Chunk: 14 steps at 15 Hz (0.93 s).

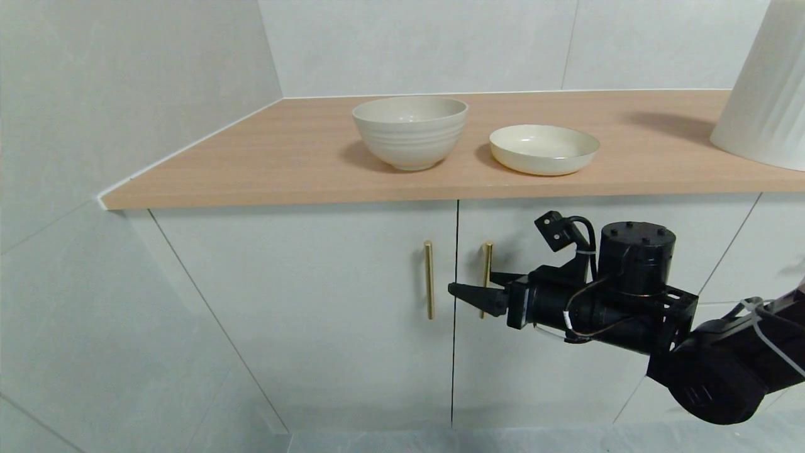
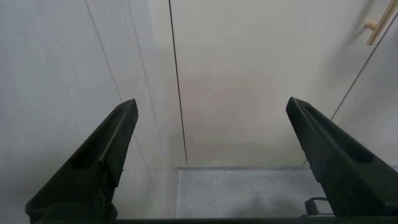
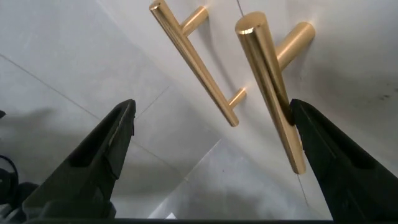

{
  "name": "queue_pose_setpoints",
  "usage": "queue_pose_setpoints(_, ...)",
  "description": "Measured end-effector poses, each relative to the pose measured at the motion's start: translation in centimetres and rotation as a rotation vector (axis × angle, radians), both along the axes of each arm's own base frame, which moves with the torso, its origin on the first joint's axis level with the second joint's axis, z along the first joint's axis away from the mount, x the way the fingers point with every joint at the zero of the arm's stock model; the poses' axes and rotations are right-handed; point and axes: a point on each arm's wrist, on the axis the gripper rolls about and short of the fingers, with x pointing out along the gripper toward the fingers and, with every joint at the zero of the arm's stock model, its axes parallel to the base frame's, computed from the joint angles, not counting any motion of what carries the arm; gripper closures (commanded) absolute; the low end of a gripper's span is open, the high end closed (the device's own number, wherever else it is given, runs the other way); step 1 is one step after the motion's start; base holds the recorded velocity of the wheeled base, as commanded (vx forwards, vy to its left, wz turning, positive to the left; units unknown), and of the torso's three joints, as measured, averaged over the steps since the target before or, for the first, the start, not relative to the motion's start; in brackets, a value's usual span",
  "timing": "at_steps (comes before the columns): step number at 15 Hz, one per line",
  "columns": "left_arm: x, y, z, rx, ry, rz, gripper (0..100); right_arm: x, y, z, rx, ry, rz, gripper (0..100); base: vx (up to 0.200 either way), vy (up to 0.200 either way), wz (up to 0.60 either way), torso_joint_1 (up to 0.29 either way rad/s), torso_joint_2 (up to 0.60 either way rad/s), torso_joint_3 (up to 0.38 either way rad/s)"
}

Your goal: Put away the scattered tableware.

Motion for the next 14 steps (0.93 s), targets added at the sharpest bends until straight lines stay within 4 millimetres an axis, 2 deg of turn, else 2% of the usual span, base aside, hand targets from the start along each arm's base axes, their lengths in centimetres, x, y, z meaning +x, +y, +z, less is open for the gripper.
queue_pose_setpoints(6, 0.0, 0.0, 0.0, 0.0, 0.0, 0.0, 0, -1.2, 0.3, 0.5, 0.038, 0.047, 0.077, 0, 0.0, 0.0, 0.0, 0.0, 0.0, 0.0)
queue_pose_setpoints(14, 0.0, 0.0, 0.0, 0.0, 0.0, 0.0, 0, -4.3, -1.4, 1.4, 0.05, 0.063, 0.201, 0, 0.0, 0.0, 0.0, 0.0, 0.0, 0.0)
